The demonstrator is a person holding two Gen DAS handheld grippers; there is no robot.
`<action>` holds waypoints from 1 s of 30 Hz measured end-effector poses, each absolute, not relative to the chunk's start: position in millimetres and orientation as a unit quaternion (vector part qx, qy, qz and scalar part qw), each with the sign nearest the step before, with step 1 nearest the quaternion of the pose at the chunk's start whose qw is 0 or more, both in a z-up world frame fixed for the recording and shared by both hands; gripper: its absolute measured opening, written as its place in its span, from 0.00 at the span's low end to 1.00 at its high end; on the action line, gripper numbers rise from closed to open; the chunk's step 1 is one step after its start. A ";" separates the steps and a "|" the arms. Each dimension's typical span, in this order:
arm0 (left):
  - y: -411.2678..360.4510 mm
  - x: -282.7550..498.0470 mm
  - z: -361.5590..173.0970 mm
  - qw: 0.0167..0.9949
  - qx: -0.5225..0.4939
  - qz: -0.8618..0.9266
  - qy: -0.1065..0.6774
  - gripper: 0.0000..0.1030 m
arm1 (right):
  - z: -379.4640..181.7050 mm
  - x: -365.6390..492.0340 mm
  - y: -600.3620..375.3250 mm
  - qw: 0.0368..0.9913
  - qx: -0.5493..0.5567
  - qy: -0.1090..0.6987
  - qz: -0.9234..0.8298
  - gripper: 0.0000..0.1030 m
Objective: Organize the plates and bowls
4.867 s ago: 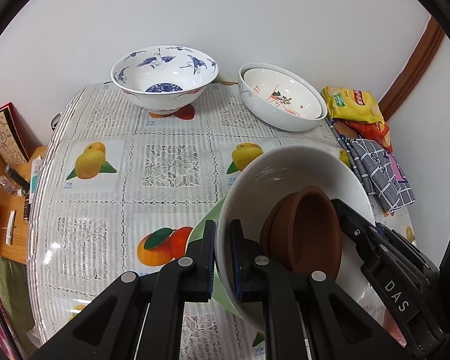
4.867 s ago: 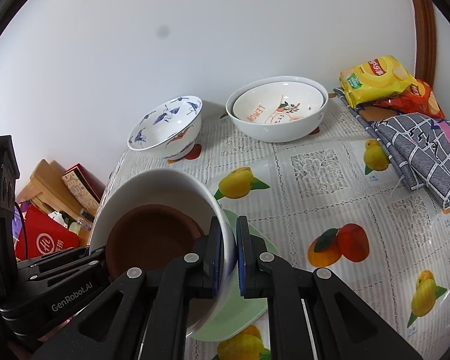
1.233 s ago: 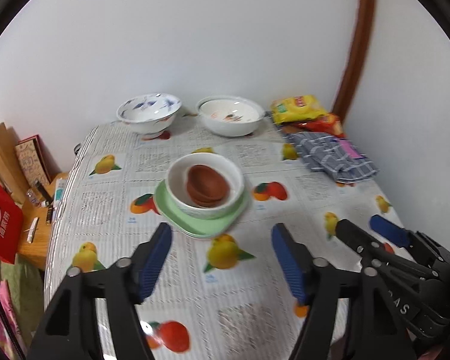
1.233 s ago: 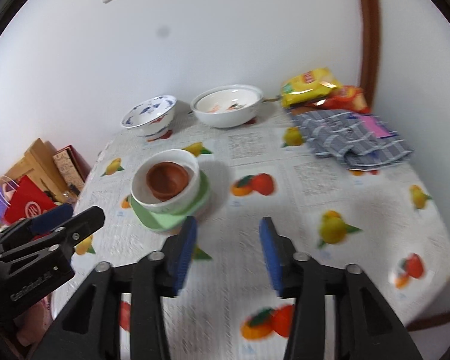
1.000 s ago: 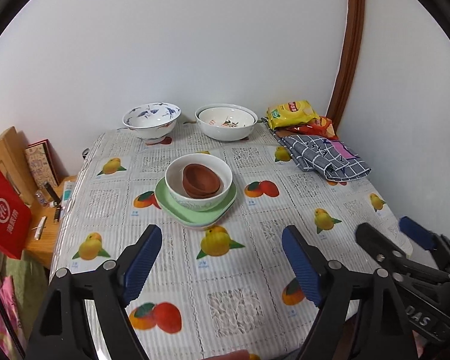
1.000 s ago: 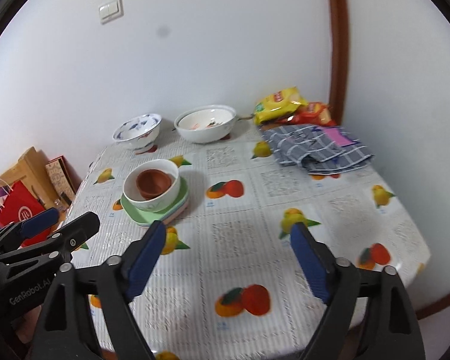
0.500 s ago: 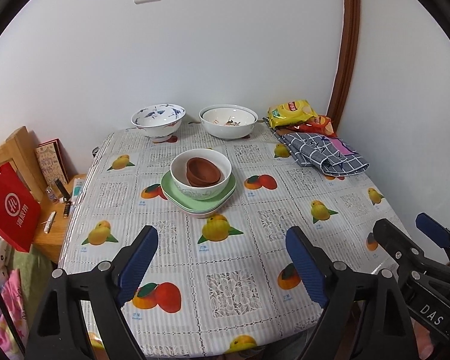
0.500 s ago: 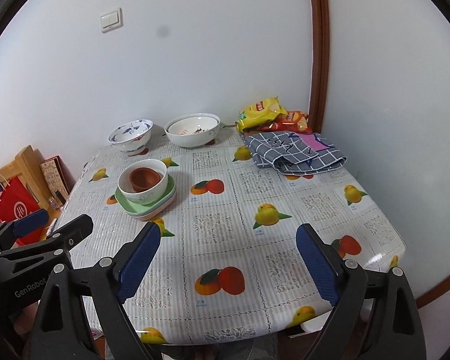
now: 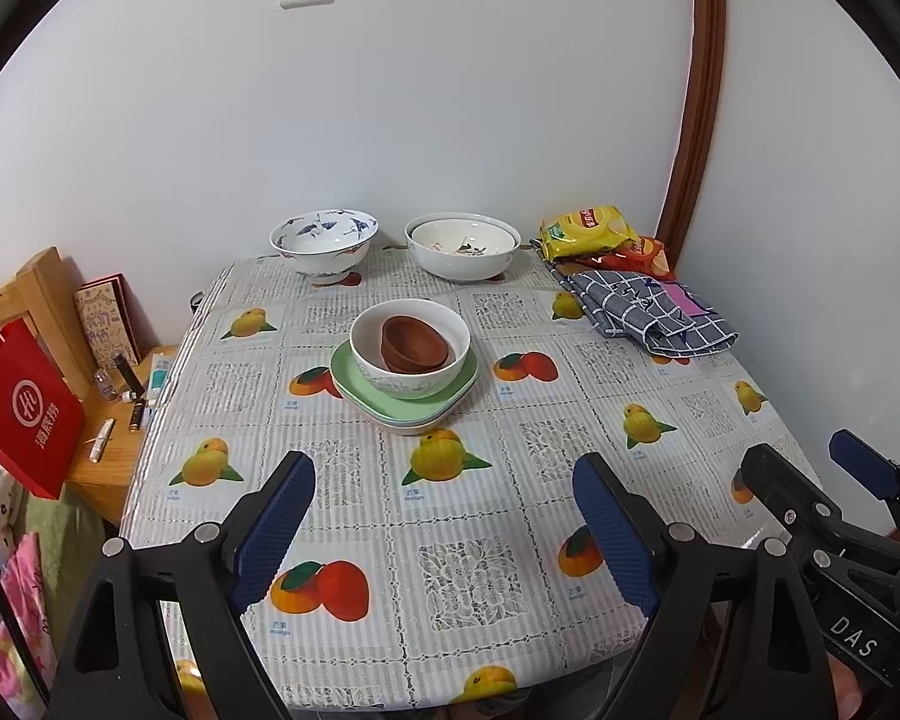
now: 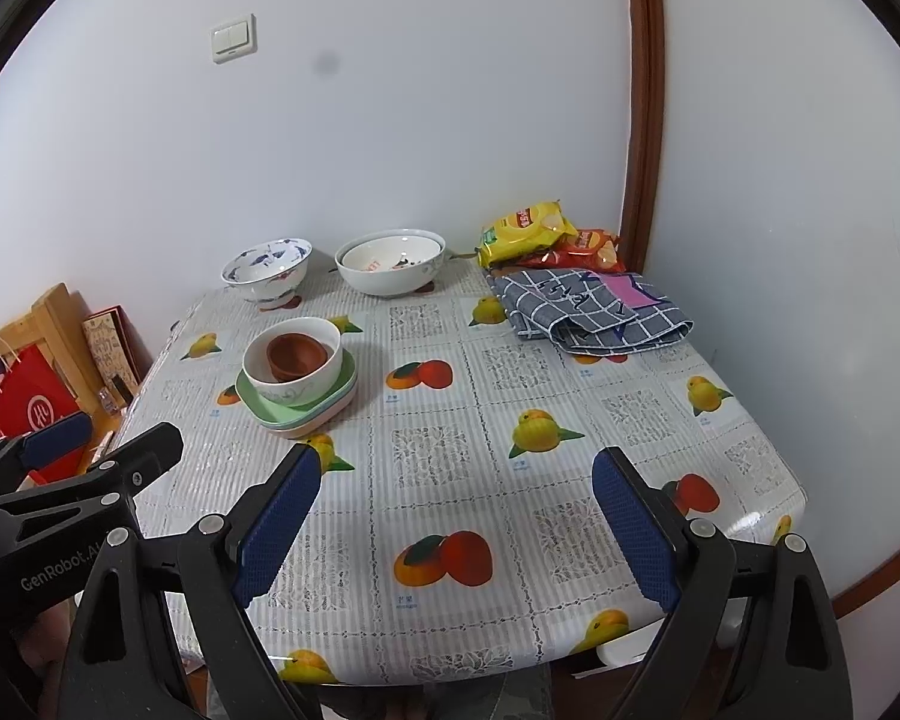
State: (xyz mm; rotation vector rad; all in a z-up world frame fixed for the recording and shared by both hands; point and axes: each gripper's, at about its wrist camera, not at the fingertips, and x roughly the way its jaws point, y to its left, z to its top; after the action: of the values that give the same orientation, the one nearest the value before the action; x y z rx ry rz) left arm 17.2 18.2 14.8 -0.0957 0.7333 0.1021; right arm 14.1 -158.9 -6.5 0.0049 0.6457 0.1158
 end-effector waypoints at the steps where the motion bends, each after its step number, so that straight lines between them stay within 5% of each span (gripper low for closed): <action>1: 18.4 17.3 14.7 0.931 -0.046 0.049 0.358 0.85 | -6.3 14.3 -159.2 0.947 0.002 0.317 0.057 0.89; 30: 20.0 15.5 13.2 0.931 -0.053 0.049 0.358 0.85 | -3.0 9.0 -159.5 0.948 0.010 0.313 0.056 0.89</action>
State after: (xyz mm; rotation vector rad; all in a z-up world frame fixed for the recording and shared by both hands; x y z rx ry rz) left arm 15.5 20.0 13.2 -0.1093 0.7331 0.0996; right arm 9.0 -159.5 -3.0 0.0196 0.6372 0.1130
